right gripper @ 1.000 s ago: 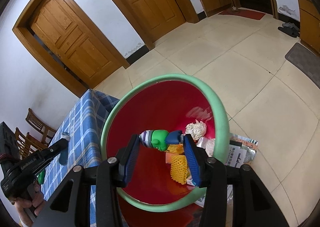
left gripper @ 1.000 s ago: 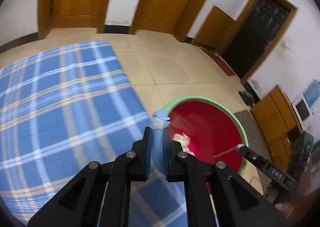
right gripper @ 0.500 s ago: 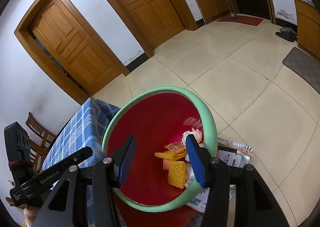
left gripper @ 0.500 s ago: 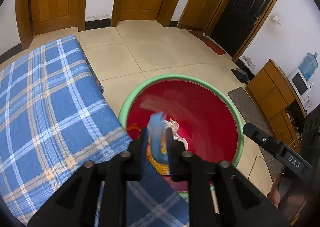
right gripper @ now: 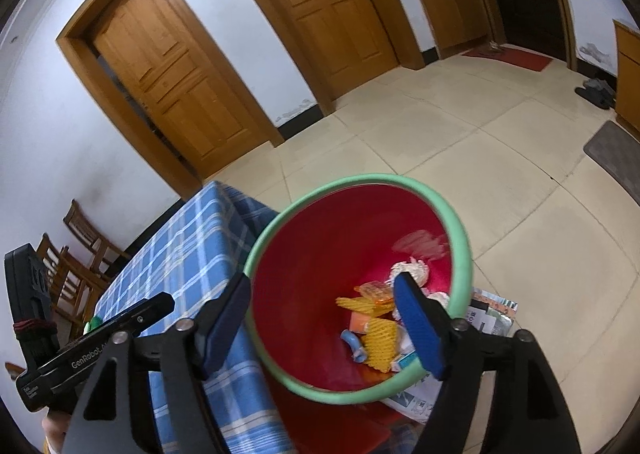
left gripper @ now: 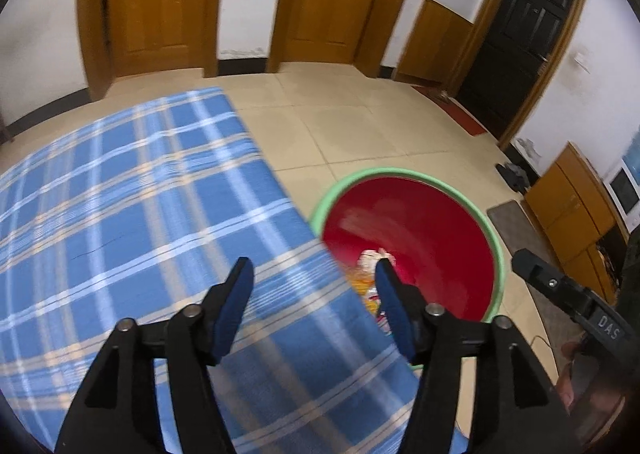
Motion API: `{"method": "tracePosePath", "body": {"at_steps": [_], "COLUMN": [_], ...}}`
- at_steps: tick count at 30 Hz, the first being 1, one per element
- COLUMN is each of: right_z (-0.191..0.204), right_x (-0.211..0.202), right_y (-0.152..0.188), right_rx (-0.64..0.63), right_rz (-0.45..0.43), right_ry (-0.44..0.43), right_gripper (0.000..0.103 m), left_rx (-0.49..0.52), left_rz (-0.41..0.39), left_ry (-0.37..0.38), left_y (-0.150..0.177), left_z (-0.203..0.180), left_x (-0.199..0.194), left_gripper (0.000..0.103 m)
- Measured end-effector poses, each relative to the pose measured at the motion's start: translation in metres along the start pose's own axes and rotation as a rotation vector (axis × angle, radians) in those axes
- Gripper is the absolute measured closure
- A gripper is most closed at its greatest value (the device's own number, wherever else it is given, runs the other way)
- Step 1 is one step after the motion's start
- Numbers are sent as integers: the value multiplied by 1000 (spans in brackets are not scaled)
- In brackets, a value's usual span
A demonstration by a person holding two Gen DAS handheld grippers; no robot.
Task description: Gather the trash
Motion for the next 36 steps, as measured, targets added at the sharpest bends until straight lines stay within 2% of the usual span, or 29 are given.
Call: {"method": "tracePosePath", "body": {"at_steps": [2, 6, 9, 19, 27, 36], "right_z": [10, 35, 52, 108, 140, 158], "right_x": [-2, -5, -6, -8, -15, -19], "right_y": [2, 10, 17, 47, 69, 81], "right_rx": [-20, -70, -100, -206, -282, -323], "right_rz": [-1, 2, 2, 17, 17, 19], "right_ry": [0, -10, -22, -42, -57, -67], "right_gripper": [16, 13, 7, 3, 1, 1], "left_rx": [-19, -66, -104, -191, -280, -347], "left_rz": [-12, -39, -53, -118, -141, -180], "left_ry": [-23, -84, -130, -238, -282, -303], "left_y": [4, 17, 26, 63, 92, 116], "left_z": [9, 32, 48, 87, 114, 131], "left_x": [-7, -26, -39, -88, -113, -139], "left_gripper": [35, 30, 27, 27, 27, 27]}}
Point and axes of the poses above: each gripper's, at about its wrist camera, not at the fingertips, and x roughly the way its jaws point, z to its left, y to its underside, the point moved 8 cm from there along x, roughly the way its jaws point, and after that the axes turned 15 degrees about z, right-handed, at the moved point
